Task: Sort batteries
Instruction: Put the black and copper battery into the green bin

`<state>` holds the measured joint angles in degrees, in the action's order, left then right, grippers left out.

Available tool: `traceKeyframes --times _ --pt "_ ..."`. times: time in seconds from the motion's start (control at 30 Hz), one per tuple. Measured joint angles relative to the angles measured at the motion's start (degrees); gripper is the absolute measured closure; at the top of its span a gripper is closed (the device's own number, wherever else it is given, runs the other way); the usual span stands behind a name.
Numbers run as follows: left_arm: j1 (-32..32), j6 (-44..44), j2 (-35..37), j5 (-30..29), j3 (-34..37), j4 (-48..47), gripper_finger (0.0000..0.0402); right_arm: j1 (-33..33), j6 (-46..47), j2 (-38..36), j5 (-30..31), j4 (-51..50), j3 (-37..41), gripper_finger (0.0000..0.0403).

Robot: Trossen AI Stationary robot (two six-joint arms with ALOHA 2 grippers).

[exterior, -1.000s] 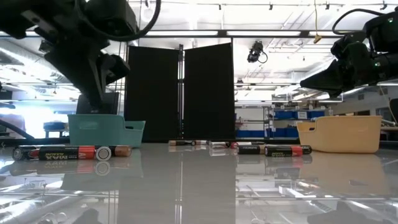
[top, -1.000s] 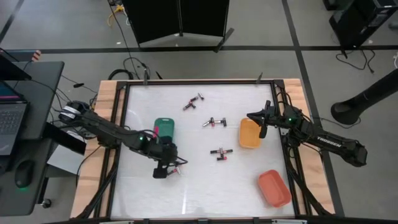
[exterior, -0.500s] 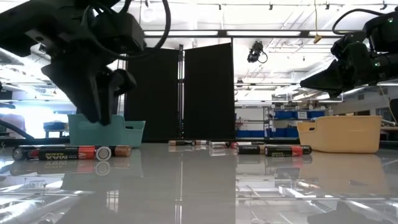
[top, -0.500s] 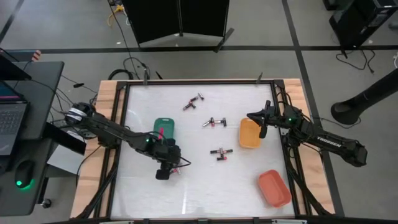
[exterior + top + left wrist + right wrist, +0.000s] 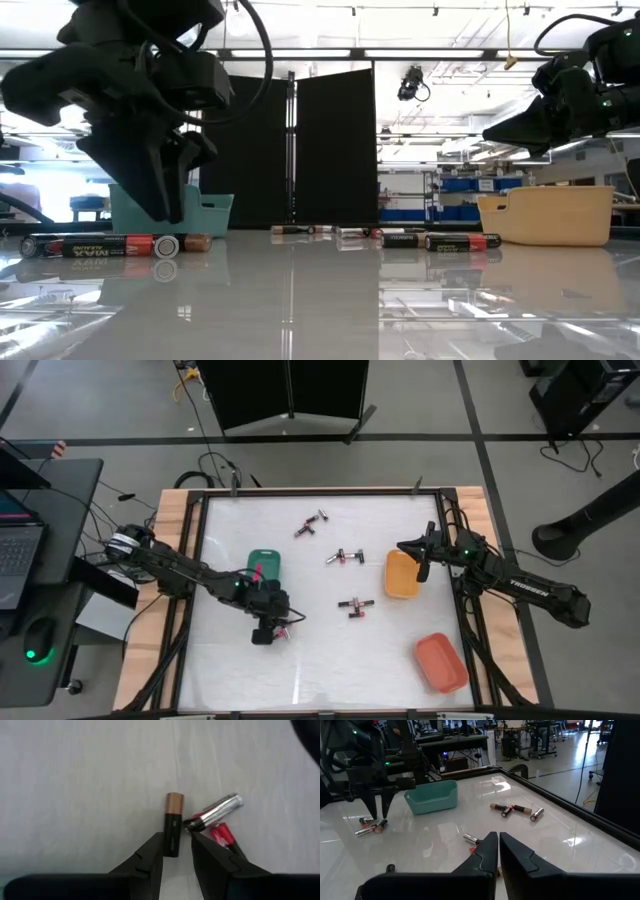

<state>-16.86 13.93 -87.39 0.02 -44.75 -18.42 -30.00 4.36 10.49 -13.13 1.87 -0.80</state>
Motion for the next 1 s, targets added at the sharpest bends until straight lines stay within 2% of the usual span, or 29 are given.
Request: traceKeyframes --times 0.67,0.8,1.0 --pt "0.0 1.56 -4.72 -0.33 0.0 0.92 0.028 0.02 0.0 0.01 0.0 0.0 0.0 0.0373" --pt "-0.11 1.56 -4.79 -0.44 0.0 0.96 0.0296 0.02 0.0 -0.01 -0.01 0.0 0.0 0.0375" --pt "-0.11 1.77 -4.81 -0.62 0.0 2.02 0.0347 0.02 0.0 0.01 -0.01 0.0 0.0 0.0374"
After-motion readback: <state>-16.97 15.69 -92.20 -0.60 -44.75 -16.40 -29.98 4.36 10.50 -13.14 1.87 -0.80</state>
